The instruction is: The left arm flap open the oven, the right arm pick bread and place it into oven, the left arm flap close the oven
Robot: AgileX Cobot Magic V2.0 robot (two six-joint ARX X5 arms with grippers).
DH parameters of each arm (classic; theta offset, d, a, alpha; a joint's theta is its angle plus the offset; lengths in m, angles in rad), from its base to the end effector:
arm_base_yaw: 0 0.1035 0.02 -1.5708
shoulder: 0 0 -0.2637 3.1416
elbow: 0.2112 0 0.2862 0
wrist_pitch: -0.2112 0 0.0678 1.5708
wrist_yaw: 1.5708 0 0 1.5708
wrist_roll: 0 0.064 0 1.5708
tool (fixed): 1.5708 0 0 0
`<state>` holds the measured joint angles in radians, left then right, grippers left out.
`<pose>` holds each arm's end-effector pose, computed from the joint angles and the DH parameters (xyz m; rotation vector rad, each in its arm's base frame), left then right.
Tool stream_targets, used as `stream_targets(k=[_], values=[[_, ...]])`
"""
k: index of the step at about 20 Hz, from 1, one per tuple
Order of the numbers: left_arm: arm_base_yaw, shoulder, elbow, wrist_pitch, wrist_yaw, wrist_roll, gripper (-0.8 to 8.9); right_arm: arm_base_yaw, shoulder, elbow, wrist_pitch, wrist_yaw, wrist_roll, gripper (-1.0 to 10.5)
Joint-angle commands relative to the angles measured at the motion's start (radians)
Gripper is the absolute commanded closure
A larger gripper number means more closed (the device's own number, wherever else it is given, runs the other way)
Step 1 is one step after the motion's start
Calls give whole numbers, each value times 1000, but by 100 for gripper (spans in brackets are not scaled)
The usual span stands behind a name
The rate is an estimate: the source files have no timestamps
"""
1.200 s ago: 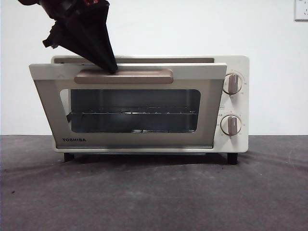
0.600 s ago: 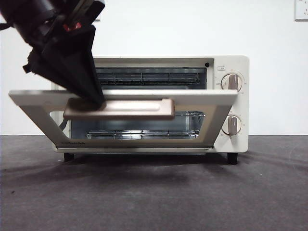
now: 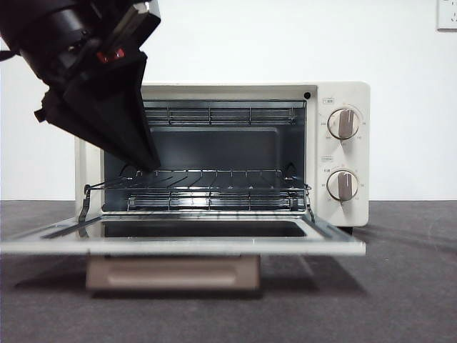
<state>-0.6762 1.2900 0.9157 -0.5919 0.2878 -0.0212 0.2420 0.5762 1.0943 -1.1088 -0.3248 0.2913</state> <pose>0.2248 -0.2036 0.2041 0.1754 0.9922 -0.8748 0.1106 0.0483 0.3663 0.2998 0.6742 0.4593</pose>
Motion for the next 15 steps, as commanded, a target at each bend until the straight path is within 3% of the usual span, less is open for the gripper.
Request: stream_targets(k=[1,4,7,10,15], values=[[-11,-61,7,-3,2,-29,796,5,19,18,27,-63,-11,821],[-8,-183,9,-36,-4,-48,796,5,78,-17,122,-201,-11,821],[-3,-312,9,-86,-47,-51,796,17,111,-132,266,-255,26,821],[-3,-424,9,-153,-107,-75,796,76,147,-256,437,-248,91,821],[-3,-533,9,-207,-121,-104,796,229,232,-337,720,-59,179,821]])
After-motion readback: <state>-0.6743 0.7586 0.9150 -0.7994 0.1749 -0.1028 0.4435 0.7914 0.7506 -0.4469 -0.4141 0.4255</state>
